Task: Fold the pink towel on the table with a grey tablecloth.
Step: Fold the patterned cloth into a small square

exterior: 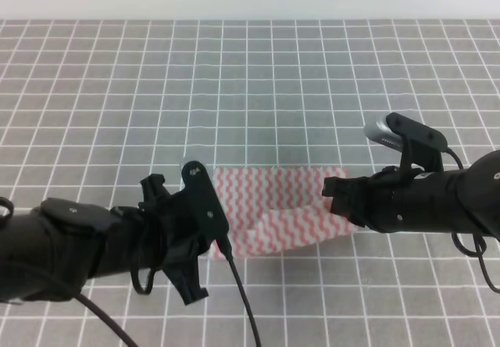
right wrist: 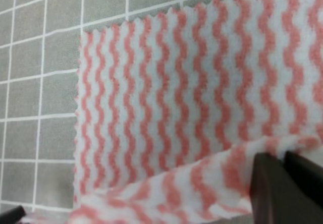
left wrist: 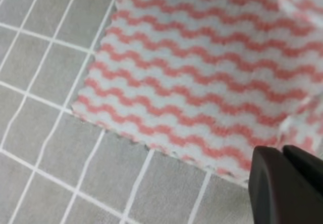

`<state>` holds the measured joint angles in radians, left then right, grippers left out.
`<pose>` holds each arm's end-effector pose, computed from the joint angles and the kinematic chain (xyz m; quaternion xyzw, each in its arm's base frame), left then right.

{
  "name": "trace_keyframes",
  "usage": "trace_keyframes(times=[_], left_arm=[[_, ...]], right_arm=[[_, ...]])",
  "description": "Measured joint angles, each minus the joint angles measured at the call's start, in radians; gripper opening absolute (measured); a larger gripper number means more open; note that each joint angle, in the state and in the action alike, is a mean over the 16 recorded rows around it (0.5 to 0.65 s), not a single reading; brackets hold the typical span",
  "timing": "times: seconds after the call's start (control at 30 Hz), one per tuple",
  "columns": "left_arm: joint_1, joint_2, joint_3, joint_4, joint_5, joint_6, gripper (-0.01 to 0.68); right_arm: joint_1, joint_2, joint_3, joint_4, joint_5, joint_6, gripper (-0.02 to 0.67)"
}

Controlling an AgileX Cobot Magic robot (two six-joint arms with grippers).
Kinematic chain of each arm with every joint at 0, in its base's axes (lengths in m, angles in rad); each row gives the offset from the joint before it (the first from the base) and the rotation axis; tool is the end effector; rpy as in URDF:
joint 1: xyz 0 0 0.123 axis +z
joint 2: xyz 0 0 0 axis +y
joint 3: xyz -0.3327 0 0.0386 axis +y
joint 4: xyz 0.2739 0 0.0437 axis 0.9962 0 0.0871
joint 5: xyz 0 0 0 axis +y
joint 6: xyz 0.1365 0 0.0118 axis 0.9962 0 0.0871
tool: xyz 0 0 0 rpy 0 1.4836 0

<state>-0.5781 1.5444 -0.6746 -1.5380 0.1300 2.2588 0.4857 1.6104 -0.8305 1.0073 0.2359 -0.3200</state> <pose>0.2714 -0.1985 0.1793 0.5776 0.7194 -0.0326 0.3845 0.3134 0.1962 0.1941 0.0511 0.9251 0.2771 0.2544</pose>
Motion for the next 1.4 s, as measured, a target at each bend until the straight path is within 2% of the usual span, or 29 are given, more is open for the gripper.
trace_keyframes(times=[0.7,1.4], left_arm=[[0.0,0.027,-0.083,-0.001,-0.05,-0.033,-0.001],[0.0,0.15,-0.176,-0.001,-0.062,-0.032,-0.001]], right_arm=[[-0.002,0.001,0.0,0.003,-0.04,0.002,-0.014],[-0.068,0.046,-0.036,0.003,0.003,0.003,-0.015]])
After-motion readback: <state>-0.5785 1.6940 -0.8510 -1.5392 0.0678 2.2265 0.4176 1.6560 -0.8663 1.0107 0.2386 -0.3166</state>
